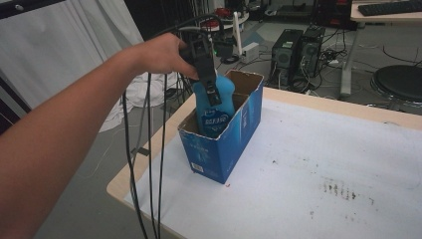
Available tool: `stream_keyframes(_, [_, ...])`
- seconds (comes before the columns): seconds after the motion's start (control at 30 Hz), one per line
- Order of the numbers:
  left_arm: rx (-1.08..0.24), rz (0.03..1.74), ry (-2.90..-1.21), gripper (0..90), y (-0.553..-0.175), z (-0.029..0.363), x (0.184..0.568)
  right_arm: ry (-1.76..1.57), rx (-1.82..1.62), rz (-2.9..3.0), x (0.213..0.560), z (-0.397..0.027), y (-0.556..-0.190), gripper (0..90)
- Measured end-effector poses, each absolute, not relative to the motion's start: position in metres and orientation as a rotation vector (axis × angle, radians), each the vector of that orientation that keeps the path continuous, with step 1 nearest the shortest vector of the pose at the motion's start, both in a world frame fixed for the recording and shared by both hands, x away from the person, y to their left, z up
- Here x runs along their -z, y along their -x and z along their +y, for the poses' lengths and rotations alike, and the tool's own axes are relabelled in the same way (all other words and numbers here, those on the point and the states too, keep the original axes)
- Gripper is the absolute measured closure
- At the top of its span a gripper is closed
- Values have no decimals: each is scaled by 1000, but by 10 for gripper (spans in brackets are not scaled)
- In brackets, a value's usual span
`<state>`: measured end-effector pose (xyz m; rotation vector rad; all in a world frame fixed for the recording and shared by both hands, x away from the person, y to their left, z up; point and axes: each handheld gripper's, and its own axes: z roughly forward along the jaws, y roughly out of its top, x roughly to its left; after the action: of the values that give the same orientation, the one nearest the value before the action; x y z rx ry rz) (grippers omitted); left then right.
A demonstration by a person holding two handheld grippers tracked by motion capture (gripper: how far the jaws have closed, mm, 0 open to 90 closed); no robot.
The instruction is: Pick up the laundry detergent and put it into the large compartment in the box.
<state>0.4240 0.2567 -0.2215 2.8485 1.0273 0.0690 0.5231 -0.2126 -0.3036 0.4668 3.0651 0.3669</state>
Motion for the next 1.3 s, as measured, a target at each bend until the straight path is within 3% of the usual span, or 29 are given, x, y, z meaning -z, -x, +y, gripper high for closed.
stream_keyframes(0.83, [-18, 1039, -2905, 379, -424, 256, 286, -473, -365, 3074, 307, -213, -523, 33])
stream_keyframes(1.3, [6, 1051, -2885, 377, -426, 259, 289, -455, -360, 3078, 308, -209, -522, 33])
